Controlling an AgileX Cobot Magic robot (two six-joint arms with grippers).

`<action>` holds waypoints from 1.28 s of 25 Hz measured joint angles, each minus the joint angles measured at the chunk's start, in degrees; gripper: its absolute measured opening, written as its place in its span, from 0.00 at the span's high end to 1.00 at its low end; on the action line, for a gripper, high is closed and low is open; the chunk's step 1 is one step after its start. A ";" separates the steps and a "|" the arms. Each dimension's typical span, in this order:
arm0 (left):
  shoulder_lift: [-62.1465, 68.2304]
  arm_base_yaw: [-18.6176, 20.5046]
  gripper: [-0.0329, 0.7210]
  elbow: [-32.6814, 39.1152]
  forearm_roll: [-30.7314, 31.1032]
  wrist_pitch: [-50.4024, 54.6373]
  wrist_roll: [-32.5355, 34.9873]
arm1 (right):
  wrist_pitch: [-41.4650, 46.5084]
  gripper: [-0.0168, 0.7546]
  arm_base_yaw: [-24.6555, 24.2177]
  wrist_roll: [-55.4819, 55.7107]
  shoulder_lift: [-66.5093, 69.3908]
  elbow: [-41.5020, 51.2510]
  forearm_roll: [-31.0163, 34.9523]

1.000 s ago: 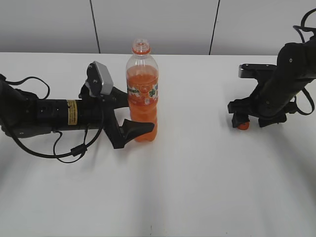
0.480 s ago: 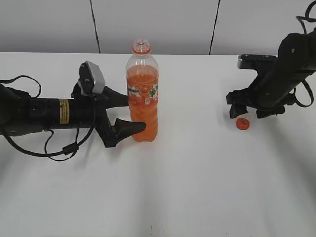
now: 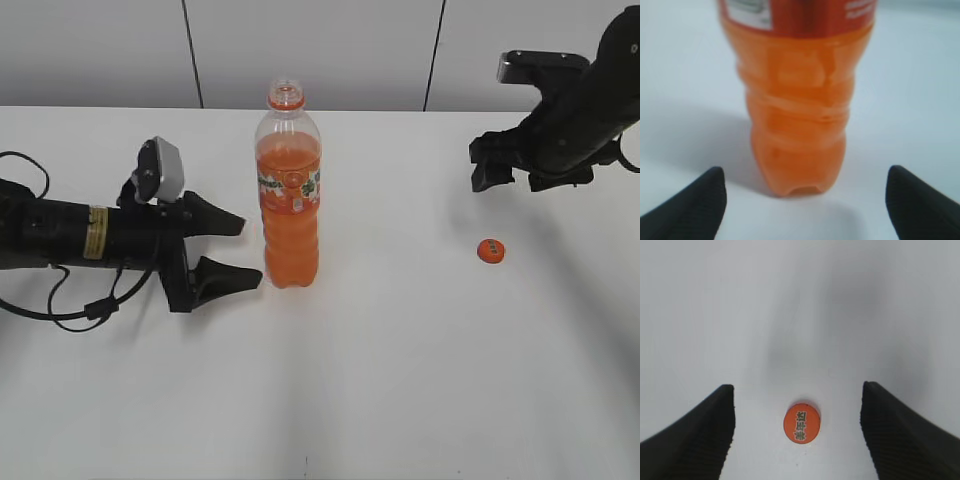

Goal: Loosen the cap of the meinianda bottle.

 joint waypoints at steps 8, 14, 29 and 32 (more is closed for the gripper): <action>-5.72 4.83 0.18 0.00 -0.41 4.68 -2.90 | 0.27 0.22 0.00 -0.08 -3.95 -2.59 -4.35; -12.51 4.90 0.18 -0.10 -7.84 21.11 -3.11 | 1.48 0.22 0.00 -0.12 -4.60 -8.33 -6.11; -19.32 5.03 0.22 -10.10 -32.11 80.56 0.87 | 15.53 0.22 0.00 2.50 -4.65 -27.00 -22.98; -22.16 5.03 0.22 -11.94 -40.58 85.31 8.65 | 22.43 0.22 0.00 5.16 -4.65 -29.00 -23.40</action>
